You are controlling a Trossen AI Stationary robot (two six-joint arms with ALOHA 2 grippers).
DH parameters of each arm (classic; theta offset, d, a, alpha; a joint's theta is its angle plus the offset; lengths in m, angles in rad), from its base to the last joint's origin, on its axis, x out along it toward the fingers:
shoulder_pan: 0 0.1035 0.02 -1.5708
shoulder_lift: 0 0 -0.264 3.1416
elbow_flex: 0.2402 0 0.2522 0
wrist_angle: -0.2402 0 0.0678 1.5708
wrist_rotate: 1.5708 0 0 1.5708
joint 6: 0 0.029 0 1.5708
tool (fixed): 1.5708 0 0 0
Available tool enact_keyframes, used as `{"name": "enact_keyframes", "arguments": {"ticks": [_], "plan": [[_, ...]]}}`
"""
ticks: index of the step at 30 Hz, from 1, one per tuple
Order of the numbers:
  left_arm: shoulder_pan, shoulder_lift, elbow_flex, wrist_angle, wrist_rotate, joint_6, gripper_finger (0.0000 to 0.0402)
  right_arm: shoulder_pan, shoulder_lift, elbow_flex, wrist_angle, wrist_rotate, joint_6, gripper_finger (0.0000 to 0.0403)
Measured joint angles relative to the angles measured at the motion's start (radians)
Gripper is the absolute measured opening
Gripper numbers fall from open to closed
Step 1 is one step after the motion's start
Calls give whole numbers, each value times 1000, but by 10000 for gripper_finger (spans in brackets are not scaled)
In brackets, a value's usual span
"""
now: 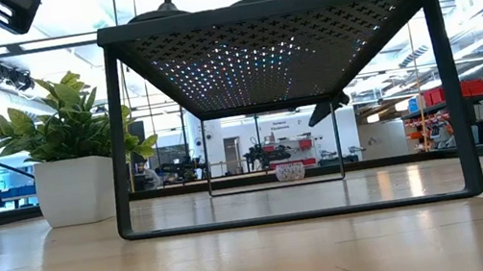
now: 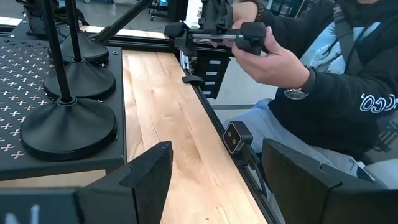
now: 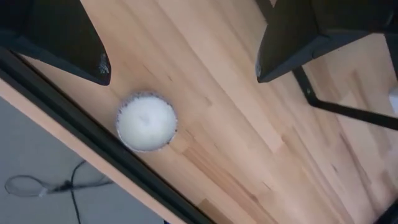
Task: Pick & Place candle stick holders
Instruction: Put the red patterned candle on the shelf
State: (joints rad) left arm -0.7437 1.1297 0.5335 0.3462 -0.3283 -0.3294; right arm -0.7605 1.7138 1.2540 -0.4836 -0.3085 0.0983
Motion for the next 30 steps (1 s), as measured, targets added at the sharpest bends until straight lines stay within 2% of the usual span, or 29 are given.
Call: {"name": "enact_keyframes", "arguments": {"ticks": [5,14,21,24,30], "plan": [[0,0,0,0,0,0,248,-5,3,-9,21,8,45,400],[0,0,0,0,0,0,248,-21,80,-10,11,1,120,400],[0,0,0,0,0,0,248,-33,106,-10,78,-31,182,400],[0,0,0,0,0,0,248,-32,106,-10,69,-6,230,400],[0,0,0,0,0,0,248,-33,106,-10,44,138,168,400]]}}
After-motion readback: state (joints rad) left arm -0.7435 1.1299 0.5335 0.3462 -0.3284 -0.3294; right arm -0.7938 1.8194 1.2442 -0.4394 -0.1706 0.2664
